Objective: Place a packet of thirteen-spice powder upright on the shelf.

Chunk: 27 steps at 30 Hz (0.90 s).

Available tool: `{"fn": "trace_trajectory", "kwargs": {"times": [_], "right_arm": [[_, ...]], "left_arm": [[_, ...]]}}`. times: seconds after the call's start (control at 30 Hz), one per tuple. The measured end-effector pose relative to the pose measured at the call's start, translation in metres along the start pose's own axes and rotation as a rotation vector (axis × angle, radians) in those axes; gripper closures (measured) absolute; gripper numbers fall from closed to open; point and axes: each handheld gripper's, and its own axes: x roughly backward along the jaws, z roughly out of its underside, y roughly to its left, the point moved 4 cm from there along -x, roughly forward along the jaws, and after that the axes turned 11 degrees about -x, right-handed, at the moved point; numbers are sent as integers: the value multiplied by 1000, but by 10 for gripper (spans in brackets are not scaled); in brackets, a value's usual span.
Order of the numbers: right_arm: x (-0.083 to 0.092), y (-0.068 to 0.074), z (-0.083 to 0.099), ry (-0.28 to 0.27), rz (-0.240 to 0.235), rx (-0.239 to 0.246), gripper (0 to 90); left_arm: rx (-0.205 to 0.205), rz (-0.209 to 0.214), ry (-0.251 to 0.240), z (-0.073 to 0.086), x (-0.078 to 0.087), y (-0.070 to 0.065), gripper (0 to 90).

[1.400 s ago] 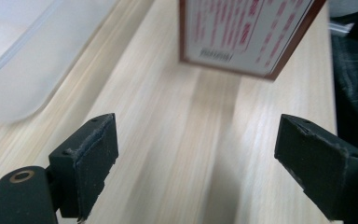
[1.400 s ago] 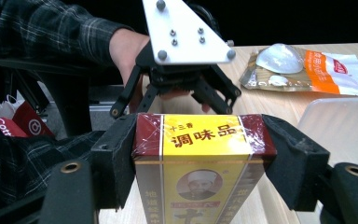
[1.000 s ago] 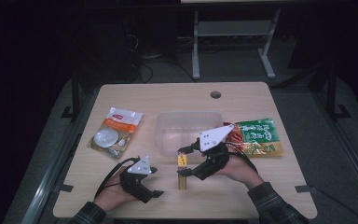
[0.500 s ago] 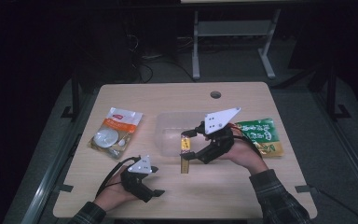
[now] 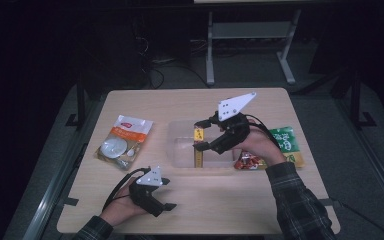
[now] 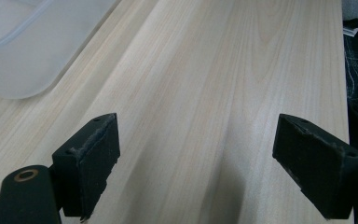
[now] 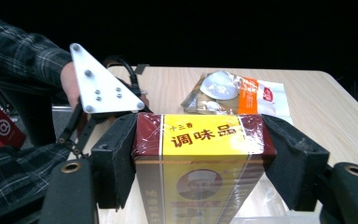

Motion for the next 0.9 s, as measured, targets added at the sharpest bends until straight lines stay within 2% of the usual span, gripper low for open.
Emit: {"fn": "trace_trajectory", "kwargs": {"times": [0.1, 0.2, 0.3, 0.47, 0.6, 0.77, 0.9], "right_arm": [[-4, -14, -2, 15, 14, 3, 314], [-5, -22, -2, 17, 19, -7, 313], [-8, -34, 0, -5, 28, -30, 314], [-11, -51, 7, -21, 19, -44, 314], [-14, -58, 10, -30, 15, -55, 314], [-21, -72, 19, -13, 16, -71, 313], [-21, -76, 21, -22, 0, -87, 314]], "left_arm": [[0, 2, 0, 0, 0, 0, 143], [-5, 0, 2, 1, 0, 1, 143], [8, 3, -8, 0, 1, -1, 143], [3, 5, -3, 1, 2, -1, 143], [1, 6, -3, 0, 2, -1, 143], [1, 6, -8, 0, 2, -2, 143], [1, 6, -8, 0, 3, -2, 143]]}}
